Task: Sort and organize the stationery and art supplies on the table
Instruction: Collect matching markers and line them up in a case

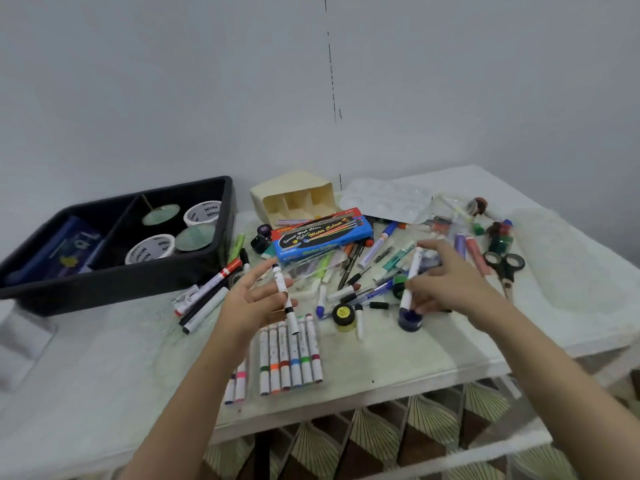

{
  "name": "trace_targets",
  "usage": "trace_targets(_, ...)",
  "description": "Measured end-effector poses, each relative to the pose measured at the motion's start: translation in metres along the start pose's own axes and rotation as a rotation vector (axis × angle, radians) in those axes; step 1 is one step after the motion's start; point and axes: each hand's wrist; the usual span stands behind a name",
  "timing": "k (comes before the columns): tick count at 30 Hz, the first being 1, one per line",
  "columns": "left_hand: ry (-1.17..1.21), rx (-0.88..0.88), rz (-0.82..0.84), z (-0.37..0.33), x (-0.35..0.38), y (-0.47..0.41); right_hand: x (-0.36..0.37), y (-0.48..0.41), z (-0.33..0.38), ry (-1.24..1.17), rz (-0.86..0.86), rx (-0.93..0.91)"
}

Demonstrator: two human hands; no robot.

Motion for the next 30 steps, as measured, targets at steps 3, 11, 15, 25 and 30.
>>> trace_targets(3, -0.071, -0.027, -0.020, 0.003, -0.031, 0.014, 0.043, 0.019, -0.002, 0.040, 0.047, -0.057)
trace_targets(11, -0.270, -0.012, -0.143, 0.018, -0.097, 0.036, 0.139, 0.051, -0.012, 0.074, 0.159, -0.209)
trace_targets(15, -0.441, 0.029, -0.130, 0.026, -0.120, 0.040, 0.172, 0.057, -0.013, 0.048, 0.174, -0.225)
trace_targets(25, -0.689, 0.206, -0.001, 0.040, -0.145, 0.040, 0.233, 0.052, -0.003, 0.111, 0.199, -0.280)
trace_targets(30, -0.648, 0.168, 0.026, 0.045, -0.153, 0.036, 0.251, 0.047, -0.003, 0.216, 0.206, -0.304)
Point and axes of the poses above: each hand's wrist, its own y-axis away from the middle knuckle, its own x-axis out of the palm, z = x × y, and after that the axes turned 2 degrees about -x, right-handed
